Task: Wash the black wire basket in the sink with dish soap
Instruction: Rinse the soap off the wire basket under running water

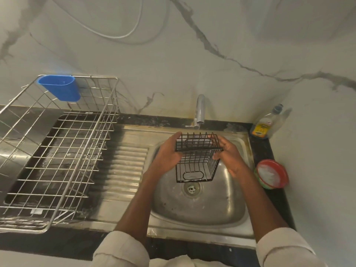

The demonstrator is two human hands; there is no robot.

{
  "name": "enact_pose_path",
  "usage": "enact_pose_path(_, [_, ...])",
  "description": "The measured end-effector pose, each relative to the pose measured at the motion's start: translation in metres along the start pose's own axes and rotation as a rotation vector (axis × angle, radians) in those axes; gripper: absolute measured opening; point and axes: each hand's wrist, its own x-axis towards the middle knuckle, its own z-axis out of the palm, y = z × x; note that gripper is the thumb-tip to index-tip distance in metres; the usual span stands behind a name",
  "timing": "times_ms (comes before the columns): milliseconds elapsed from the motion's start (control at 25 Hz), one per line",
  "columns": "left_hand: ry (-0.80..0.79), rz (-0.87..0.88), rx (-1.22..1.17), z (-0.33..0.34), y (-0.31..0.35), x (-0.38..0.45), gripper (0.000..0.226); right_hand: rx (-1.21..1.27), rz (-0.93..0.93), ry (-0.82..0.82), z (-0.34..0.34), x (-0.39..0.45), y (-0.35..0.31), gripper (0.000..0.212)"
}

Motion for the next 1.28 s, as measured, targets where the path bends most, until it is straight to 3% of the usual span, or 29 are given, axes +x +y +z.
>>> enact_pose_path(280, [-0.034, 0.028, -0.142, 0.024, 0.009, 0.044, 0.062, 0.055, 0.015, 0.189, -0.015, -0.024, 0.003, 0.095])
enact_pose_path(440, [-0.102, 0.055, -0.117, 0.038, 0.024, 0.072, 0.044, -0.087, -0.008, 0.337, -0.017, -0.032, 0.008, 0.095])
enact_pose_path(640, [-0.116, 0.033, -0.160, 0.046, 0.024, 0.095, 0.031, -0.134, -0.073, 0.519, -0.009, -0.036, 0.005, 0.079])
enact_pose_path(920, [-0.191, -0.084, -0.218, 0.060, -0.017, 0.091, 0.025, -0.346, -0.054, 0.399, 0.005, -0.029, 0.013, 0.089])
enact_pose_path(1120, [-0.185, -0.053, -0.129, 0.066, -0.015, 0.108, 0.037, -0.219, -0.040, 0.525, 0.000, -0.031, 0.015, 0.088])
enact_pose_path(1280, [-0.141, -0.053, -0.098, 0.063, -0.016, 0.113, 0.042, -0.199, -0.123, 0.502, -0.003, -0.036, 0.017, 0.080])
